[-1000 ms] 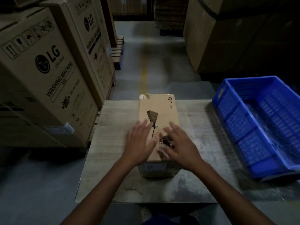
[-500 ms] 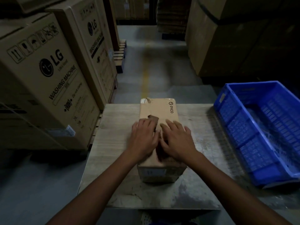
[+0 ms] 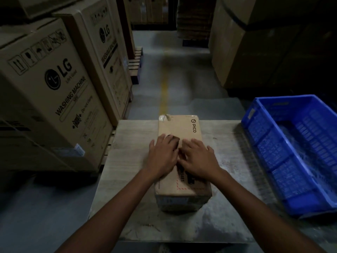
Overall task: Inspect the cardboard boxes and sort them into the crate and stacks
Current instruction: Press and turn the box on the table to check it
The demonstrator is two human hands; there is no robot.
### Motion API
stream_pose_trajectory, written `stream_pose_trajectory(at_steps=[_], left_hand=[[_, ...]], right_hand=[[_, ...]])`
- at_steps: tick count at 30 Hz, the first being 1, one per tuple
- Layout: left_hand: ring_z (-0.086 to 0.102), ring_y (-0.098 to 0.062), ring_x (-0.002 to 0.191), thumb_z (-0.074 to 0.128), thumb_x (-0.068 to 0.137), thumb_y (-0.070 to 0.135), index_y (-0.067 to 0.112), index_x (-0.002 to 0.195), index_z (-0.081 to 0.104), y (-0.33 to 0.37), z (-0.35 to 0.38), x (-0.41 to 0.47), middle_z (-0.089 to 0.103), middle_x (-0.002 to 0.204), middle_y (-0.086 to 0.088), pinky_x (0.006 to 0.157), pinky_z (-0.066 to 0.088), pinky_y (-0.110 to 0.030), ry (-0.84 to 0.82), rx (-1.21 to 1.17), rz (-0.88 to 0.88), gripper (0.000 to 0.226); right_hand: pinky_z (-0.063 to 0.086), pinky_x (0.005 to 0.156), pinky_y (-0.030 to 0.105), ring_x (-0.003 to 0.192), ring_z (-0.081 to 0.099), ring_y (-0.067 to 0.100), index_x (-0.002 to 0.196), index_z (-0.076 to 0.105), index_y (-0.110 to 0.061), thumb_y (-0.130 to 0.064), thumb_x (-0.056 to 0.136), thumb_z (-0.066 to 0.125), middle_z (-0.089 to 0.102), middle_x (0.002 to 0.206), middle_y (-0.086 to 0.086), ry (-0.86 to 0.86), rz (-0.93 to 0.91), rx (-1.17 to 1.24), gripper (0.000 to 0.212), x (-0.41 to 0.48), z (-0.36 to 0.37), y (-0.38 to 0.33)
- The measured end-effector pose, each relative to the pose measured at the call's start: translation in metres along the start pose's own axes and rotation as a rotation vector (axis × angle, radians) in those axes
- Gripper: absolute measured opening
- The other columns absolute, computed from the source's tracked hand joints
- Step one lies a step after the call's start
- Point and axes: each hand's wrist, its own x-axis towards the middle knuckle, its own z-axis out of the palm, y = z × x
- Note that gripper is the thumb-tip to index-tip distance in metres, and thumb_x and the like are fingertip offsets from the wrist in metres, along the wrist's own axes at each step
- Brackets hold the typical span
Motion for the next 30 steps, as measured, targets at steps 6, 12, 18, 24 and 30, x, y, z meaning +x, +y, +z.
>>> stream_pose_trajectory(at_steps=[6,12,18,24,30], left_hand=[[-0.001,-0.024,0.154,0.034,0.104,0.043,0.021,0.158,0.02,-0.016,-0.003,0.045,0.004,0.168,-0.002,0.121,0.015,-0.056,-0.015,0.046,-0.056,0.06],[-0.014,-0.022,0.153,0.033,0.103,0.048,0.025,0.159,0.01,-0.022,0.011,0.05,-0.008,0.168,0.001,0.118,0.016,-0.061,-0.087,0.12,-0.09,0.065],[0.015,-0.042,0.149,0.059,0.093,0.044,0.028,0.159,-0.004,-0.016,0.009,0.044,-0.008,0.167,-0.011,0.109,0.037,-0.054,-0.063,-0.162,-0.356,0.092],[0.06,-0.035,0.118,0.073,0.084,0.044,0.024,0.158,-0.011,-0.016,0.0,0.042,0.058,0.137,-0.018,0.09,0.053,-0.039,-0.013,-0.606,-0.523,0.114],[0.06,-0.023,0.107,0.056,0.093,0.033,0.023,0.139,0.045,-0.003,-0.028,0.047,0.064,0.125,-0.006,0.085,0.05,-0.038,0.153,-0.889,-0.446,0.049]], right_hand=[[0.031,0.116,0.056,0.155,0.006,0.032,0.157,0.026,-0.033,-0.053,0.103,0.034,0.007,0.17,0.009,0.095,0.049,-0.093,0.058,0.057,-0.003,0.009],[0.023,0.122,0.054,0.156,-0.008,0.028,0.161,0.013,-0.033,-0.055,0.103,0.028,-0.005,0.17,0.006,0.088,0.034,-0.097,0.064,0.059,0.016,0.015],[0.037,0.11,0.061,0.151,0.009,0.049,0.161,0.003,-0.033,-0.078,0.085,0.05,-0.009,0.169,0.014,0.096,0.373,0.15,0.1,0.054,0.012,0.011],[0.058,0.085,0.045,0.112,0.065,0.029,0.16,0.002,-0.025,-0.064,0.075,0.076,0.06,0.136,0.004,0.2,0.435,0.533,0.12,0.054,0.003,0.021],[0.058,0.085,0.045,0.106,0.066,0.019,0.142,0.036,-0.03,-0.052,0.088,0.066,0.065,0.123,-0.006,0.476,0.311,0.737,0.066,0.037,-0.018,0.012]])
